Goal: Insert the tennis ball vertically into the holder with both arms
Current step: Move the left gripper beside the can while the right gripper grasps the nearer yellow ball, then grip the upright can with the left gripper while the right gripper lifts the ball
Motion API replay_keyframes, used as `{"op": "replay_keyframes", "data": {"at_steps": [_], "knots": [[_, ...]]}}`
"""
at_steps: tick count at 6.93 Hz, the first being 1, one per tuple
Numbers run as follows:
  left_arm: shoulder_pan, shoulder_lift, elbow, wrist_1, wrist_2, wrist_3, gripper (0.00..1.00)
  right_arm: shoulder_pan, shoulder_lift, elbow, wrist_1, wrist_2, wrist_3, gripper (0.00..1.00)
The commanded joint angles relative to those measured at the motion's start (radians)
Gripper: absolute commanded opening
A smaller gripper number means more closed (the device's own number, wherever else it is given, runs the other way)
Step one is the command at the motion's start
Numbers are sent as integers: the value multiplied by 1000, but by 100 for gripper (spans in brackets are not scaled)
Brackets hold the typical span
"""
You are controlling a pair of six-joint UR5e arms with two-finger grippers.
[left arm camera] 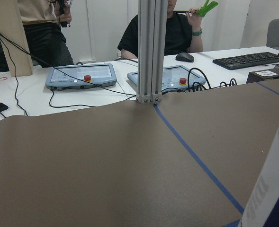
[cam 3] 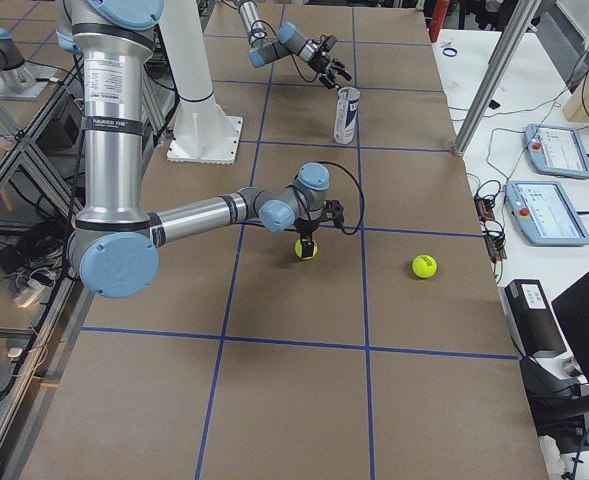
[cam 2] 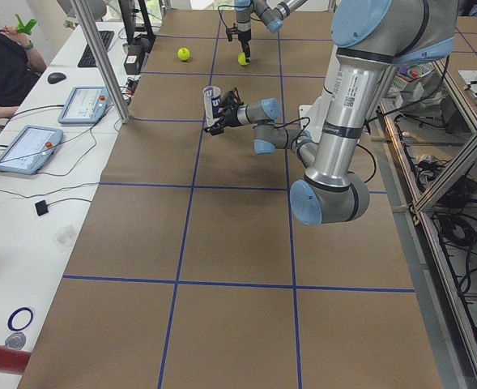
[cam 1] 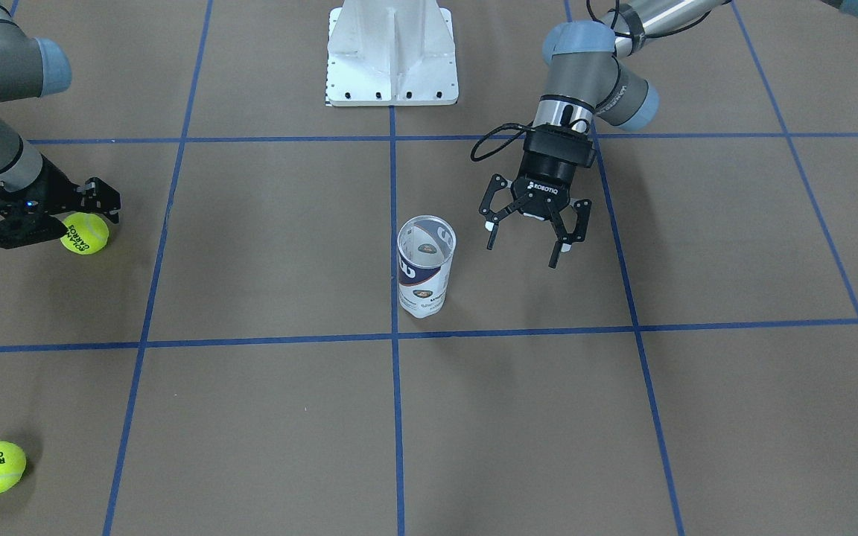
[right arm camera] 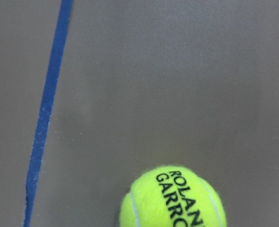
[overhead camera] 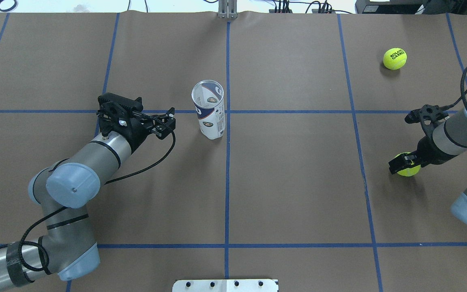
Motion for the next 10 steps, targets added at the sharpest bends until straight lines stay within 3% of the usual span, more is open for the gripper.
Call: {"op": "replay_keyframes", "data": {"at_steps": [1,3,4,7,9,10], "knots": [[0,1,1,0,1,1,99,1,12,-18,0,-1,-6,71],[0,1,1,0,1,1,99,47,12,-14,0,8,-67,10],[0,1,-1,0,1,1,99,68,12,-3,0,19,-70,0],[17,27,-1,-17,1,10,99,198,32,20,-1,177,-73,0],[113,7,4,-20,27,13,99,216,61,19,-1,206,-73,0],[145,-8,14,-21,85,13,99,216,70,17,-1,208,-73,0]]}}
